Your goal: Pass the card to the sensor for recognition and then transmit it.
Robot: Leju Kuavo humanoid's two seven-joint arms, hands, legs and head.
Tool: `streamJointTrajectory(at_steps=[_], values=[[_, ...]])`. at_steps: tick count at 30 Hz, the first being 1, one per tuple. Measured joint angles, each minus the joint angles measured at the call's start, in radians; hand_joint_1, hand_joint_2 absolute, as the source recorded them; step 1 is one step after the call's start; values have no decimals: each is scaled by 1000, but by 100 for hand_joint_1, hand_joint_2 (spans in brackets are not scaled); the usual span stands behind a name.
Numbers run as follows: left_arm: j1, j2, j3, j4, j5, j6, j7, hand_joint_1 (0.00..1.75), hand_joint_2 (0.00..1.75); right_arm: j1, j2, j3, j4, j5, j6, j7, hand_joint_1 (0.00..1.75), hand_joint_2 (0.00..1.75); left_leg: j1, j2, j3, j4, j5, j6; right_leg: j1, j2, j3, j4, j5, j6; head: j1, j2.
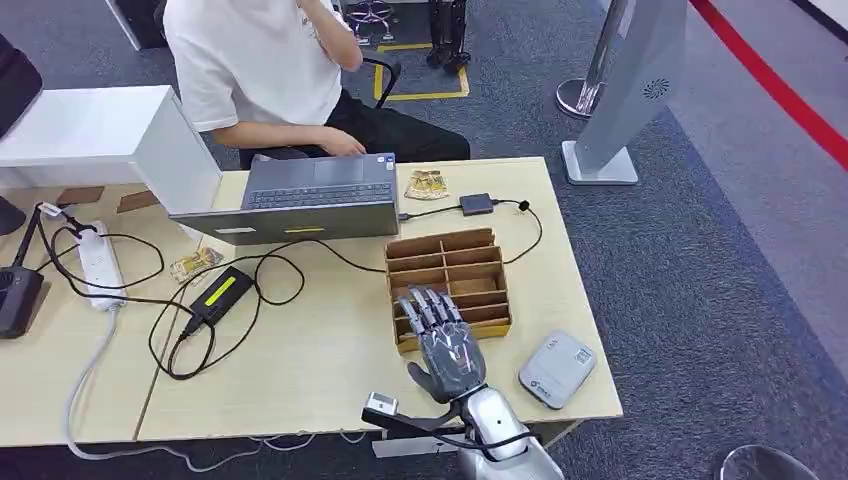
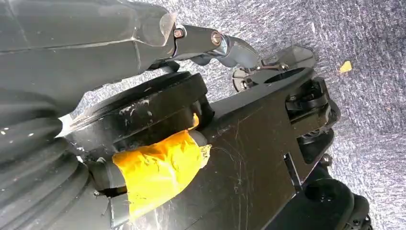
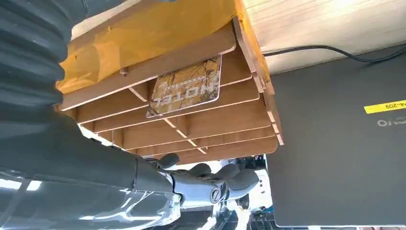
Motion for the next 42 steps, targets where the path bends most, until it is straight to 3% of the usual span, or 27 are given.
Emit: streamJointTrajectory(at_steps=[19, 20, 24, 25, 42], values=[[0, 0, 0, 0, 15, 2, -18, 0, 175, -4, -3, 6, 23, -26, 0, 23, 0, 175, 0, 0, 0, 0, 0, 0, 0, 0, 0, 0, 0, 0, 0, 0], [0, 0, 0, 0, 15, 2, -18, 0, 175, -4, -3, 6, 23, -26, 0, 23, 14, 175, 0, 0, 0, 0, 0, 0, 0, 0, 0, 0, 0, 0, 0, 0], [0, 0, 0, 0, 15, 2, -18, 0, 175, -4, -3, 6, 23, -26, 0, 22, 14, 175, 0, 0, 0, 0, 0, 0, 0, 0, 0, 0, 0, 0, 0, 0], [0, 0, 0, 0, 15, 2, -18, 0, 175, -5, -3, 6, 23, -26, 0, 23, 173, 175, 0, 0, 0, 0, 0, 0, 0, 0, 0, 0, 0, 0, 0, 0], [1, 0, 0, 0, 33, 2, -33, 0, 175, -17, -3, 6, 43, -114, 0, -26, 175, 175, 0, 0, 0, 0, 0, 0, 0, 0, 0, 0, 0, 0, 0, 0]])
